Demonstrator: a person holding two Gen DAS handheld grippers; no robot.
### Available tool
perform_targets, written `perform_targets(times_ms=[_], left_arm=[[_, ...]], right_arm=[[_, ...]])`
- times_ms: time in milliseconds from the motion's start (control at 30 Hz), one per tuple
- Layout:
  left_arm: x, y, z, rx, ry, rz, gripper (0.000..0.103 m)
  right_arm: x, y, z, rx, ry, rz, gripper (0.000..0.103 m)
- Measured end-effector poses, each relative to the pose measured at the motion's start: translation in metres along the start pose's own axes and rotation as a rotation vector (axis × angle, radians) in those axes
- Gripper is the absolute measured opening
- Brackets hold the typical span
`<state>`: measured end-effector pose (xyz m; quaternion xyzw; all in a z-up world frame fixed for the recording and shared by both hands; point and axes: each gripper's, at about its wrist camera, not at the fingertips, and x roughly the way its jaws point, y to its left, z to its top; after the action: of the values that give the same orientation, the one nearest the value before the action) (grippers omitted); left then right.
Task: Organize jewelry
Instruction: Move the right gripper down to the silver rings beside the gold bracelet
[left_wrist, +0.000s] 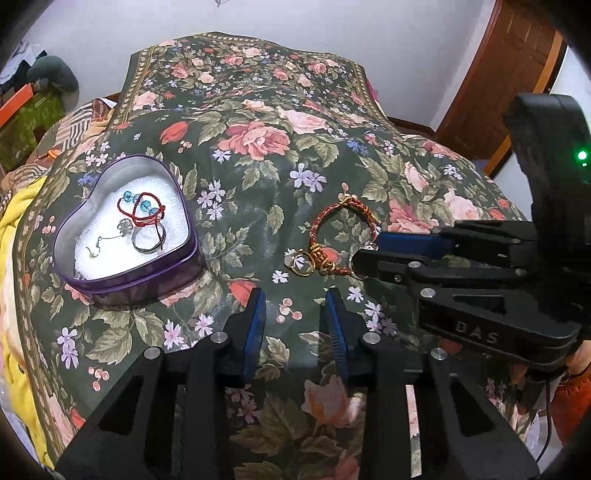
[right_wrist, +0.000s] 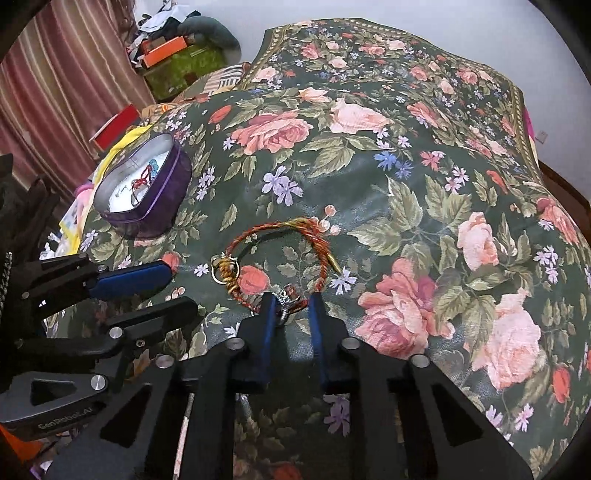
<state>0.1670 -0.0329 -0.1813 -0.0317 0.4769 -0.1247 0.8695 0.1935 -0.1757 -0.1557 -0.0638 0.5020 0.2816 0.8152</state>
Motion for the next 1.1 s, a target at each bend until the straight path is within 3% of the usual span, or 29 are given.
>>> perform_targets(times_ms=[167, 633, 767, 833, 1000, 1067, 1100], left_arm=[[0.007, 0.000, 0.004, 0.006, 0.005, 0.008, 0.032], [0.029, -0.010, 0.019, 0.076, 0.026, 0.052, 0.032], [0.033, -0.013, 0.022, 0.086, 0.020, 0.069, 0.020], [0.034, -0.013, 0.023, 0.084, 0.018, 0.064, 0.020], [0.031, -0.013, 0.022, 0.078, 0.015, 0.055, 0.019], [0.027, -0.012, 0.019, 0.069, 0.016, 0.041, 0.005], [0.024, -0.010, 0.017, 0.059, 0.014, 0.034, 0.004]], right_arm=[[-0.006, -0.005, 0.001, 0.026, -0.028, 0.013, 0.007], [-0.042, -0.032, -0.009, 0.098, -0.113, -0.030, 0.007], [-0.043, -0.035, -0.015, 0.119, -0.086, -0.008, 0.007], [-0.040, -0.033, -0.016, 0.121, -0.066, 0.005, 0.009], [-0.032, -0.017, -0.017, 0.094, -0.041, 0.015, 0.028], [-0.027, -0.011, -0.015, 0.075, -0.027, 0.017, 0.029], [-0.022, -0.006, -0.013, 0.066, -0.015, 0.017, 0.029]])
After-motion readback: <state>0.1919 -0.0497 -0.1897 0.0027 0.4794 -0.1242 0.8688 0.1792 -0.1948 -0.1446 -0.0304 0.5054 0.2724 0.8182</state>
